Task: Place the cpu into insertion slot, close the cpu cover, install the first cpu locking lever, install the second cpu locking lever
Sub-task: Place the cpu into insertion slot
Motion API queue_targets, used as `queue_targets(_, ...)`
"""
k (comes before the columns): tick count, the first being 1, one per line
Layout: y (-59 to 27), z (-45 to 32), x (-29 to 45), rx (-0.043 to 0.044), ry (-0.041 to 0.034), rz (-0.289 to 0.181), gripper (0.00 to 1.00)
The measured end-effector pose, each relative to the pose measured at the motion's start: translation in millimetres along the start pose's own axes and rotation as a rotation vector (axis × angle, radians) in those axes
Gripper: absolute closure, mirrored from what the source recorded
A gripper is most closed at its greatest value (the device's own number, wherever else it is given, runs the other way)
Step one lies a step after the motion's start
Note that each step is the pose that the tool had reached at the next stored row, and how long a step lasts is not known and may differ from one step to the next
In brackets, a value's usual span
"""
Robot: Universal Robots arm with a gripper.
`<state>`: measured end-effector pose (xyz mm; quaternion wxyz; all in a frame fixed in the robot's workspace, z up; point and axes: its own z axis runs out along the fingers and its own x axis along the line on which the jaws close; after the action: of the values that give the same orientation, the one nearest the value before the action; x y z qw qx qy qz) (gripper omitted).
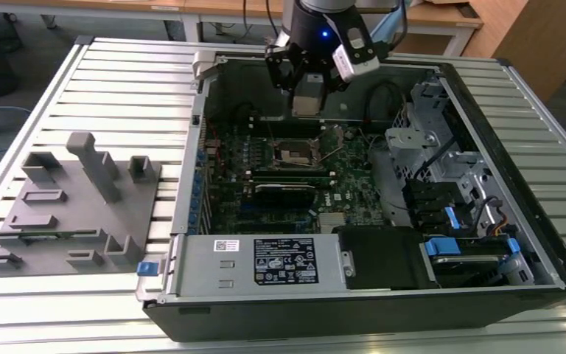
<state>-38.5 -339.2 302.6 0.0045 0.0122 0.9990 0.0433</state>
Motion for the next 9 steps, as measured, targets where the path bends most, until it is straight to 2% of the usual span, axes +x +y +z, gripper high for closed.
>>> queue_targets(9,-0.5,6.2,0.4,0.0001,-0.0039,0.000,0.46)
